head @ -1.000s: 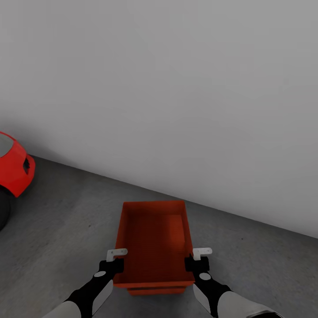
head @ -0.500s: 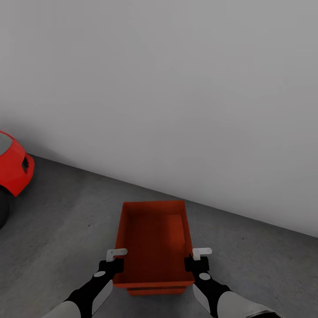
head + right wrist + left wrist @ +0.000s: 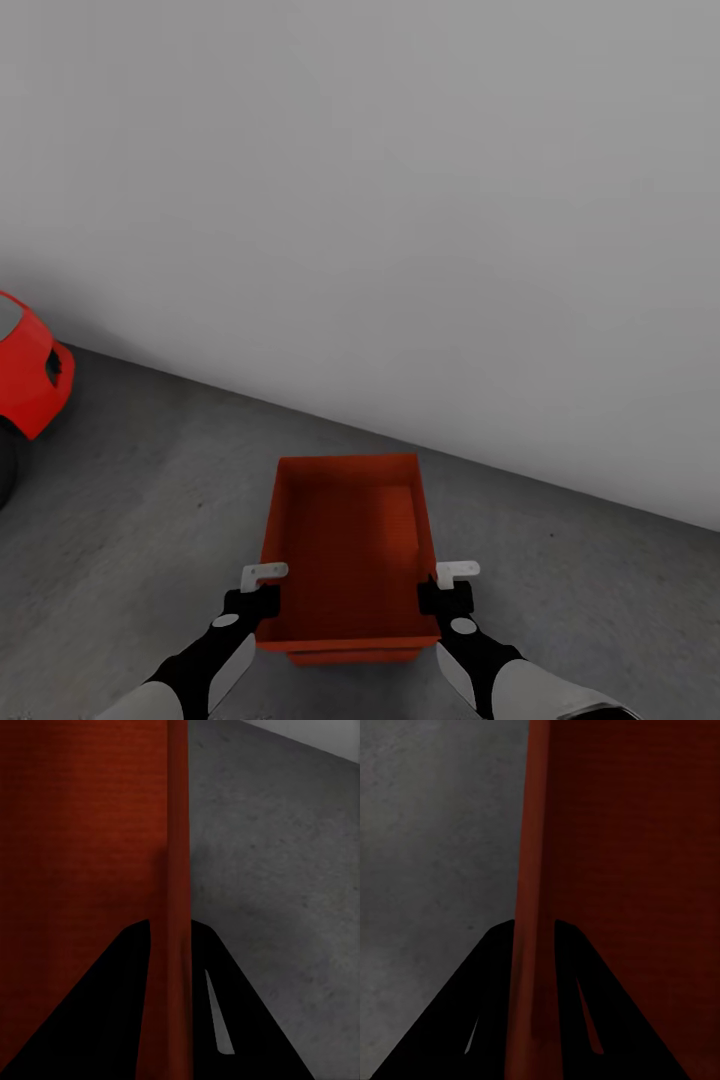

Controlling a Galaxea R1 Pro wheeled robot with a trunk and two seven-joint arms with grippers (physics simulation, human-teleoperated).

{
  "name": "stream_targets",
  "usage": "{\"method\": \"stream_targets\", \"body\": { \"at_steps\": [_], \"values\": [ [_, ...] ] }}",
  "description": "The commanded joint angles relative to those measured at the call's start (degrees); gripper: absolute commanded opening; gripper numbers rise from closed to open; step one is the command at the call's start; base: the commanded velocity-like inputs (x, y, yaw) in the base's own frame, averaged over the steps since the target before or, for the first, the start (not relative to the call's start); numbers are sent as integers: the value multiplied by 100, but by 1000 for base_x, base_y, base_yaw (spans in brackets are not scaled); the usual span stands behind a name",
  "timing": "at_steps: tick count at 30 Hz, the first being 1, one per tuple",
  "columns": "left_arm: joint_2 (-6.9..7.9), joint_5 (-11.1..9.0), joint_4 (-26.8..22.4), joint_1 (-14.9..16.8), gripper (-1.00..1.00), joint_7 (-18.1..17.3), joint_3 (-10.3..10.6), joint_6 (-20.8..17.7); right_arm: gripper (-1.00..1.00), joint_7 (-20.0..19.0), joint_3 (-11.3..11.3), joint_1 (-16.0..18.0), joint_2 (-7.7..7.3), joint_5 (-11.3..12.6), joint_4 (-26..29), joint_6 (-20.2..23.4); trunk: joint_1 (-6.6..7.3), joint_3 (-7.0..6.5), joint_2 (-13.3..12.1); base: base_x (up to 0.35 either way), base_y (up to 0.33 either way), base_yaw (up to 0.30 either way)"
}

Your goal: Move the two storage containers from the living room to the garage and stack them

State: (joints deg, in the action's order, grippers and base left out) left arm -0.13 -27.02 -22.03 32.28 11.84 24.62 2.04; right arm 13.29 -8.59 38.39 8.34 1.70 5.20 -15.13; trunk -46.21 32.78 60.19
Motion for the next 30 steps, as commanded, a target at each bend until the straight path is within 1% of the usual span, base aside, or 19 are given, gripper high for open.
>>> {"method": "stream_targets", "body": {
  "at_steps": [1,8,30],
  "values": [
    [-66,48,-56,6,-100,258,-72,24,-100,341,218,2,5,111,-19,-34,-22,33,45,0,0,0],
    [-66,56,-56,6,-100,258,-72,24,-100,341,218,2,10,111,-19,-34,-176,208,326,0,0,0],
    [-66,56,-56,6,-100,258,-72,24,-100,341,218,2,10,111,-19,-33,-659,608,1208,0,0,0]
  ]
}}
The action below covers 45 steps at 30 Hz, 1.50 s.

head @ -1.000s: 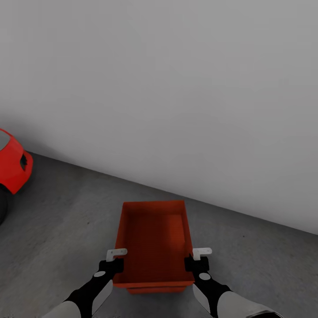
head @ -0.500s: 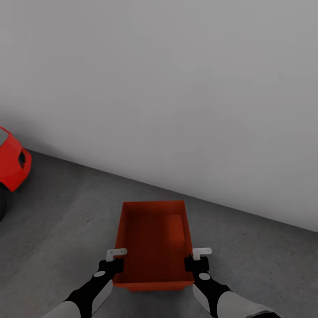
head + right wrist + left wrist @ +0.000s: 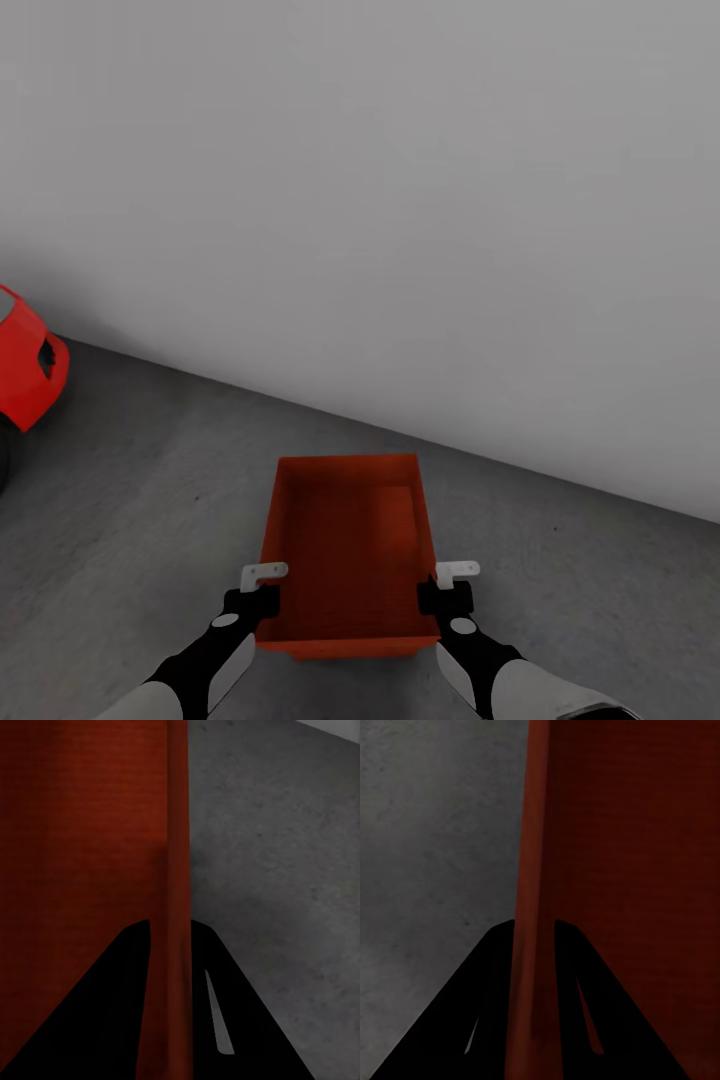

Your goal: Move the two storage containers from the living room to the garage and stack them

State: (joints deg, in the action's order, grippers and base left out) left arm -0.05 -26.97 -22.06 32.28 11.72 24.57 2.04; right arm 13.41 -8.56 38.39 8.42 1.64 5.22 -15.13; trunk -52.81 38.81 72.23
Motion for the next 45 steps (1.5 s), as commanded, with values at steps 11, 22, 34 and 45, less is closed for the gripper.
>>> {"method": "stream_targets", "body": {
  "at_steps": [11,22,34,45],
  "values": [
    [-74,51,-52,6,-100,270,-66,24,-100,329,215,1,2,117,-21,-34,-242,202,445,0,0,0],
    [-74,51,-52,6,-100,270,-66,24,-100,329,215,1,2,117,-21,-34,-484,400,886,0,0,0],
    [-74,51,-52,6,-100,270,-66,24,-100,329,215,1,2,117,-21,-34,-747,615,1368,0,0,0],
    [-74,51,-52,6,-100,270,-66,24,-100,329,215,1,0,117,-22,-27,-989,813,1809,0,0,0]
  ]
}}
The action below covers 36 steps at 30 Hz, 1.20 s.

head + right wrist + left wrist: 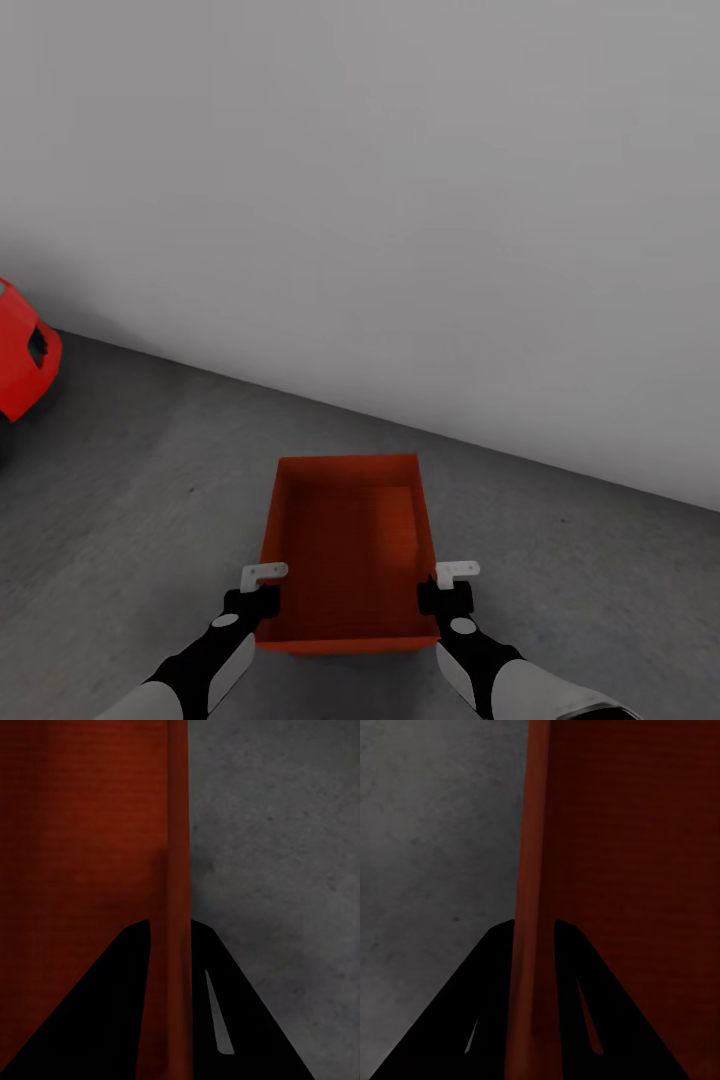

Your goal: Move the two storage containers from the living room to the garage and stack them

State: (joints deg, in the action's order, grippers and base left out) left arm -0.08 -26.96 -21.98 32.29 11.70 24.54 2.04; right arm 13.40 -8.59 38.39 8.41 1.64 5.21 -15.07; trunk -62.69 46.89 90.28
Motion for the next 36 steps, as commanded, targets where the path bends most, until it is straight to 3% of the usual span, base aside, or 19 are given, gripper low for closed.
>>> {"method": "stream_targets", "body": {
  "at_steps": [1,12,36],
  "values": [
    [-71,51,-61,6,-100,272,-63,24,-100,329,217,1,2,117,-20,-34,-22,23,44,0,0,0],
    [-71,51,-61,6,-100,272,-63,24,-100,330,217,1,11,117,-20,-40,-264,220,485,0,0,0],
    [-71,51,-52,6,-100,272,-48,24,-100,333,217,1,11,117,-20,-40,-264,220,485,22,17,0]
  ]
}}
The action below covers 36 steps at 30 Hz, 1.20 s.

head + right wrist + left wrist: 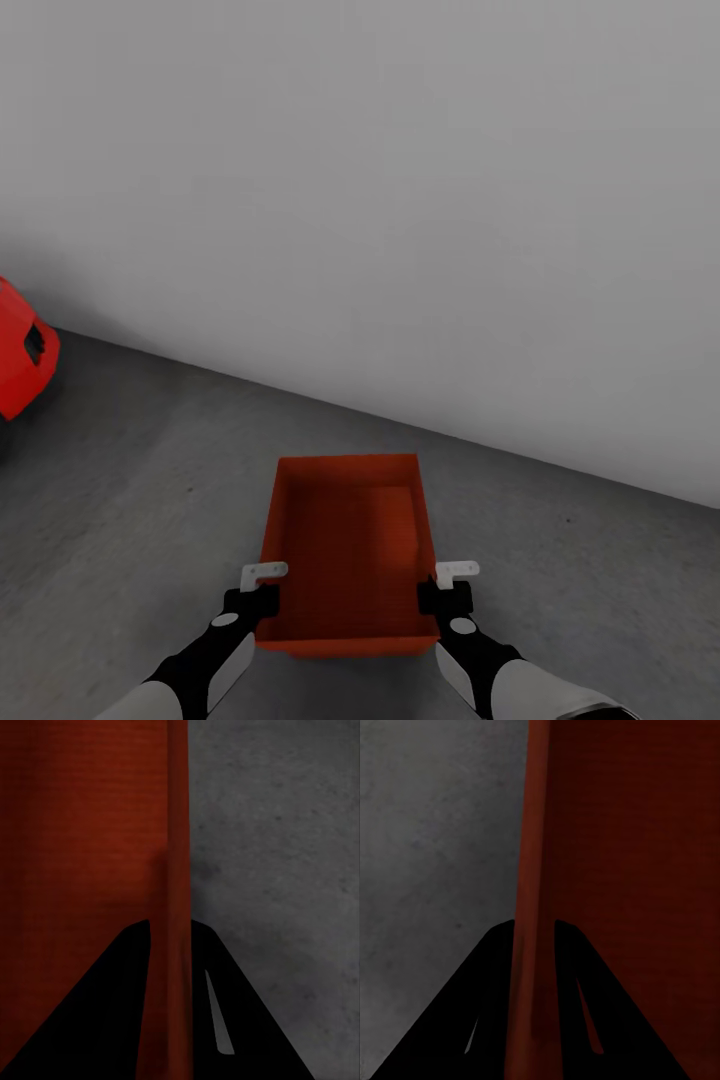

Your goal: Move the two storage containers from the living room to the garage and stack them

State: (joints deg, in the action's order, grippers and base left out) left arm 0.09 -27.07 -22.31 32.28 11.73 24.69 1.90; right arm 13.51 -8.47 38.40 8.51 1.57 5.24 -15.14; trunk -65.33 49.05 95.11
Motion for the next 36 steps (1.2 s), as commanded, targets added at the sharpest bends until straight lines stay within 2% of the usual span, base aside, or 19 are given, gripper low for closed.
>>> {"method": "stream_targets", "body": {
  "at_steps": [1,36],
  "values": [
    [-88,62,-20,7,-100,268,-63,39,-100,323,206,1,1,124,-23,-33,0,4,2,30,24,0],
    [-88,62,-19,7,-100,268,-68,39,-100,320,206,1,-6,124,-23,-26,0,4,2,26,1,0]
  ]
}}
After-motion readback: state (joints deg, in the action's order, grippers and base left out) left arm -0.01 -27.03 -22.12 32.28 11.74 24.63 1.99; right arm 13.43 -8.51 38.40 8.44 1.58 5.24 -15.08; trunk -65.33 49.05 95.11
